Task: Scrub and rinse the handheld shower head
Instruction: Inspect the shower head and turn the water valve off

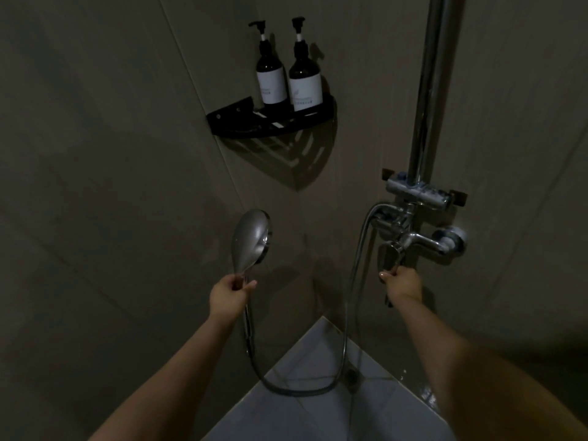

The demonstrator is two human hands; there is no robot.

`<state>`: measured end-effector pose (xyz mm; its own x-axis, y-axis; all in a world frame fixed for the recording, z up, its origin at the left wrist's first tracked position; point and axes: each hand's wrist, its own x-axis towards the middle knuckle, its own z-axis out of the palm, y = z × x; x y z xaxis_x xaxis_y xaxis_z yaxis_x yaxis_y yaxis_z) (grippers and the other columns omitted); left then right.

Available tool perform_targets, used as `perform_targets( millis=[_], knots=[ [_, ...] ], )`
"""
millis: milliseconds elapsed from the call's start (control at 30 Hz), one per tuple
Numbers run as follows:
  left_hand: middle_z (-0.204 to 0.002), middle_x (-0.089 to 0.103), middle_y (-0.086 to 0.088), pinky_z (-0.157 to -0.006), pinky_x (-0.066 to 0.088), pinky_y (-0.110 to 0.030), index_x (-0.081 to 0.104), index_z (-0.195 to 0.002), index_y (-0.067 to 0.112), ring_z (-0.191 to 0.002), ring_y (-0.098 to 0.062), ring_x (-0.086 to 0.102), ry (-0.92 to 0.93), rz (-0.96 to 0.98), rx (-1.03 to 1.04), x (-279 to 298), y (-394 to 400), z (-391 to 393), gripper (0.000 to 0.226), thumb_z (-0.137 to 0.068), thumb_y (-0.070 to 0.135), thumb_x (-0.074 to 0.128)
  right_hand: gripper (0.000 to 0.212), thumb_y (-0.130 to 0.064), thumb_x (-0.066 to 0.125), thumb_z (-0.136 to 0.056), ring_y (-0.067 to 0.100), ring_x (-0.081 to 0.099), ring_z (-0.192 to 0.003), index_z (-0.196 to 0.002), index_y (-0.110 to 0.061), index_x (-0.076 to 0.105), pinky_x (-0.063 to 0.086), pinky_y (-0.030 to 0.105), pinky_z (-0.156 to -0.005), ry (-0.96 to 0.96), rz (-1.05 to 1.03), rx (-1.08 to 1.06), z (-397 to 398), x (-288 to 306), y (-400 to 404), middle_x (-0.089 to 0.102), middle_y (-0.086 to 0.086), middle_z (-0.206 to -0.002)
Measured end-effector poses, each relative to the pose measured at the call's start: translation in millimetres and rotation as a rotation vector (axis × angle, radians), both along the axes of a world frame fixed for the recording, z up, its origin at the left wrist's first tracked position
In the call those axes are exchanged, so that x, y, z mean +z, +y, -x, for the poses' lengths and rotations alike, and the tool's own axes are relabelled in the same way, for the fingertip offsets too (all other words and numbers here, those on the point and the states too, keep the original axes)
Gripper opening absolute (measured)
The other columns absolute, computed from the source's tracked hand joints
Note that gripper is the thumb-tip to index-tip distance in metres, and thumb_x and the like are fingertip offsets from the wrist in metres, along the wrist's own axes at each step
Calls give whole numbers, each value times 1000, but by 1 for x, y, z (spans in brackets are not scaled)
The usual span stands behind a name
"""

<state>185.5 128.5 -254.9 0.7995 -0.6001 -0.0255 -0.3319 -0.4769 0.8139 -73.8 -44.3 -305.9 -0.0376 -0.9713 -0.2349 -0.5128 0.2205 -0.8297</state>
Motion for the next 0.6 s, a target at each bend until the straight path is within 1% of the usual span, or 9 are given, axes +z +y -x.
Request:
perform_targets(
  millis=[133,200,267,367,500,600],
  knots=[
    [-74,58,-10,-71,40,-27,62,-80,2,-74,-18,52,-11,3,-24,2,1,2,16,-79,15,71,27,-12,64,-85,38,61,-106,-105,6,66,47,37,-89,8,-1,-4,0,1,0,66,27,-110],
    [-70,56,-9,-70,39,-28,59,-75,5,-73,-17,51,-16,6,-35,2,1,1,16,-78,15,71,27,-12,63,-86,38,61,-107,-105,7,66,47,36,-88,5,1,-3,0,2,0,66,27,-110],
    [-71,57,-9,-70,40,-27,61,-77,4,-73,-17,51,-17,-2,-37,3,1,1,15,-79,16,71,27,-11,63,-86,38,61,-107,-106,7,66,47,35,-88,4,0,1,0,2,1,66,27,-110],
    [-75,59,-10,-72,44,-31,65,-83,2,-75,-17,53,-16,-10,-37,3,2,2,15,-79,16,70,28,-11,63,-85,38,61,-106,-106,6,65,47,35,-87,-1,-5,6,0,1,1,66,27,-110],
    [-76,61,-12,-74,44,-31,63,-79,7,-76,-18,55,15,4,-39,0,3,2,10,-78,14,71,26,-10,64,-85,37,61,-106,-104,7,65,47,36,-89,7,2,46,4,1,-2,66,27,-109],
    [-78,62,-12,-77,48,-36,65,-83,3,-78,-18,56,54,-16,-39,0,3,2,13,-78,14,71,25,-9,64,-85,36,62,-105,-103,7,66,47,35,-89,11,3,81,7,2,-4,67,26,-108]
  ],
)
